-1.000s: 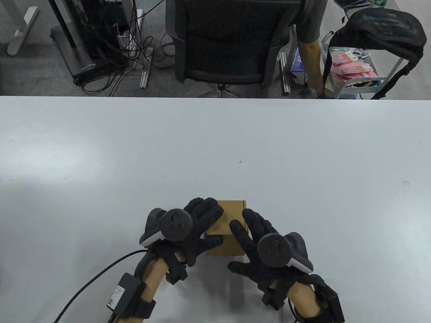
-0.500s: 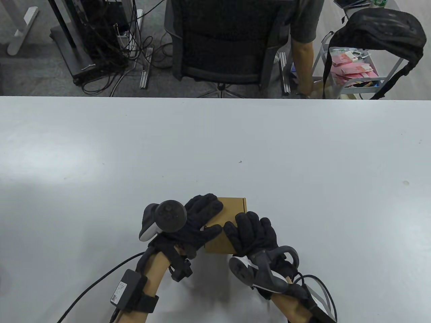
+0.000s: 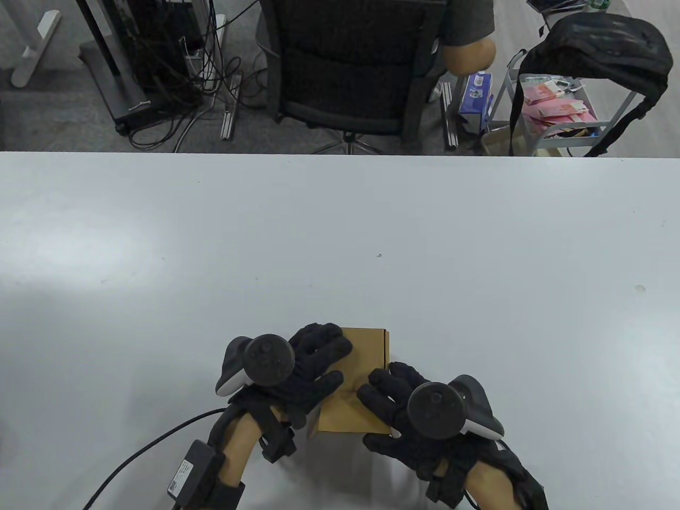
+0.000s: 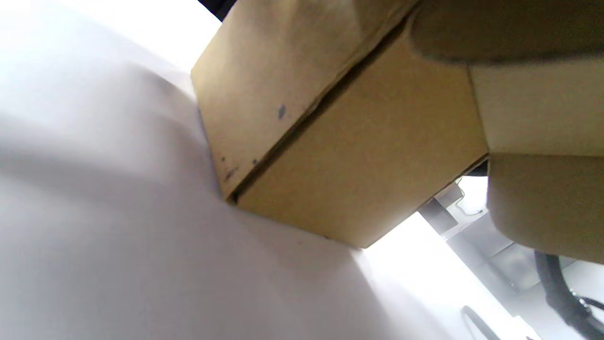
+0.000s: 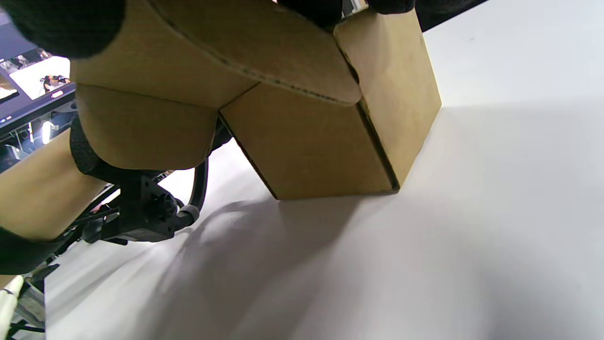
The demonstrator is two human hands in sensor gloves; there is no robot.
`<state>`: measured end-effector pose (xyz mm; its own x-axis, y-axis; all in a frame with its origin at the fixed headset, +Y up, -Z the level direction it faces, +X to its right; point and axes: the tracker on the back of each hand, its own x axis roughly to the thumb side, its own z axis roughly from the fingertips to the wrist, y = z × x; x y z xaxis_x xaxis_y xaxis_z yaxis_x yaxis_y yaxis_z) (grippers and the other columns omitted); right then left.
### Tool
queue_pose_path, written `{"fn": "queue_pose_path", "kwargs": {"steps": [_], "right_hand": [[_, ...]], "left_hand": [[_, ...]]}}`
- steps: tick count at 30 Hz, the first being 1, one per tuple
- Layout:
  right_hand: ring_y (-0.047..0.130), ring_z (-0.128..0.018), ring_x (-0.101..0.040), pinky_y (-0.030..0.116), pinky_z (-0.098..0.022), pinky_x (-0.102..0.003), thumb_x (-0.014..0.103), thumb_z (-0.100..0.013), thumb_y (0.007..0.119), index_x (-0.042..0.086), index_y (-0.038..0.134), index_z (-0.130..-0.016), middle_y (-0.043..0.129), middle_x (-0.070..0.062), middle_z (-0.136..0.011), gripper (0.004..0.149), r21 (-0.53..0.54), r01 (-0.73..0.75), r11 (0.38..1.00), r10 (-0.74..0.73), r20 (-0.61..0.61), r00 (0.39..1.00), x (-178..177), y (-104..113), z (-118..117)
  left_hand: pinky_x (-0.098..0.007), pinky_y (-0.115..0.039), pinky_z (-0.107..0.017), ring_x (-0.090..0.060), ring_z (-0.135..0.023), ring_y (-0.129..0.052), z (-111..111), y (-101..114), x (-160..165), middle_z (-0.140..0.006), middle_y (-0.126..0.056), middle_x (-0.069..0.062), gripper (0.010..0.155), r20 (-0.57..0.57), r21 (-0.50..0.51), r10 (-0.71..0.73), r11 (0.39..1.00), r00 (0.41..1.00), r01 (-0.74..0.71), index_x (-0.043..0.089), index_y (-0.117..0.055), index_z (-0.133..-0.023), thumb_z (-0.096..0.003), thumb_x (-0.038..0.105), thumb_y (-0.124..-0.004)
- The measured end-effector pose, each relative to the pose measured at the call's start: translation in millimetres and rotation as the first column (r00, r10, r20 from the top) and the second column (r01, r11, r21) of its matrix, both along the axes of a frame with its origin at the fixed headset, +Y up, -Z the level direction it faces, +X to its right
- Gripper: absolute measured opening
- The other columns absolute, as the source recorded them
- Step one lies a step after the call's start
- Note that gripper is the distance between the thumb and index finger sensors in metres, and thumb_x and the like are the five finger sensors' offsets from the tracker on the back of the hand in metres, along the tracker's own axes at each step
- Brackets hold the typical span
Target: Fully disassemble small mailer box
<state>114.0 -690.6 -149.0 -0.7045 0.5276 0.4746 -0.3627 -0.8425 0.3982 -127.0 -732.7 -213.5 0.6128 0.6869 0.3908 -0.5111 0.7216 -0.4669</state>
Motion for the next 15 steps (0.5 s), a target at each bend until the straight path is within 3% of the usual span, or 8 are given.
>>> {"fn": "queue_pose_path", "kwargs": {"steps": [4, 8, 13, 15], "right_hand": [[0.039, -0.1, -0.048, 0.039, -0.071, -0.064, 0.053, -0.036, 0.073, 0.025, 0.055, -0.096, 0.047, -0.009, -0.108, 0.068, -0.015, 0.055, 0.998, -0.054, 0.025, 0.998, 9, 7, -3], [0.043, -0.1, -0.048, 0.039, -0.071, -0.066, 0.036, -0.039, 0.077, 0.026, 0.055, -0.096, 0.05, -0.009, -0.108, 0.062, 0.048, 0.052, 0.997, -0.059, 0.148, 0.987, 30, 14, -9], [0.031, -0.104, -0.041, 0.034, -0.075, -0.063, 0.037, -0.037, 0.08, 0.028, 0.031, -0.099, 0.02, -0.003, -0.11, 0.08, 0.233, -0.116, 0.965, 0.05, 0.269, 0.962, 31, 18, -5], [0.029, -0.105, -0.039, 0.033, -0.076, -0.062, 0.038, -0.035, 0.082, 0.031, 0.026, -0.098, 0.015, 0.0, -0.11, 0.084, 0.307, -0.175, 0.935, 0.077, 0.307, 0.949, 28, 20, -2]], "left_hand": [[-0.06, -0.039, -0.078, -0.031, -0.112, -0.023, -2, -2, -3, -0.115, -0.023, 0.021, 0.06, -0.002, -0.029, 0.041, 0.999, 0.999, -0.042, 0.042, -0.044, -0.107, -0.0501, 0.054, -0.061], [-0.06, -0.039, -0.077, -0.03, -0.113, -0.024, -3, -2, -6, -0.115, -0.026, 0.022, 0.058, -0.005, -0.036, 0.055, 0.998, 0.998, -0.056, 0.043, -0.048, -0.107, -0.0505, 0.051, -0.061], [-0.059, -0.038, -0.078, -0.03, -0.112, -0.023, -1, -1, -5, -0.115, -0.025, 0.022, 0.058, -0.002, -0.031, 0.036, 0.999, 0.999, -0.036, 0.043, -0.047, -0.107, -0.0505, 0.051, -0.061], [-0.059, -0.038, -0.078, -0.03, -0.112, -0.023, -1, -1, -5, -0.115, -0.025, 0.022, 0.058, -0.002, -0.033, 0.037, 0.999, 0.999, -0.038, 0.043, -0.048, -0.107, -0.0504, 0.051, -0.061]]}}
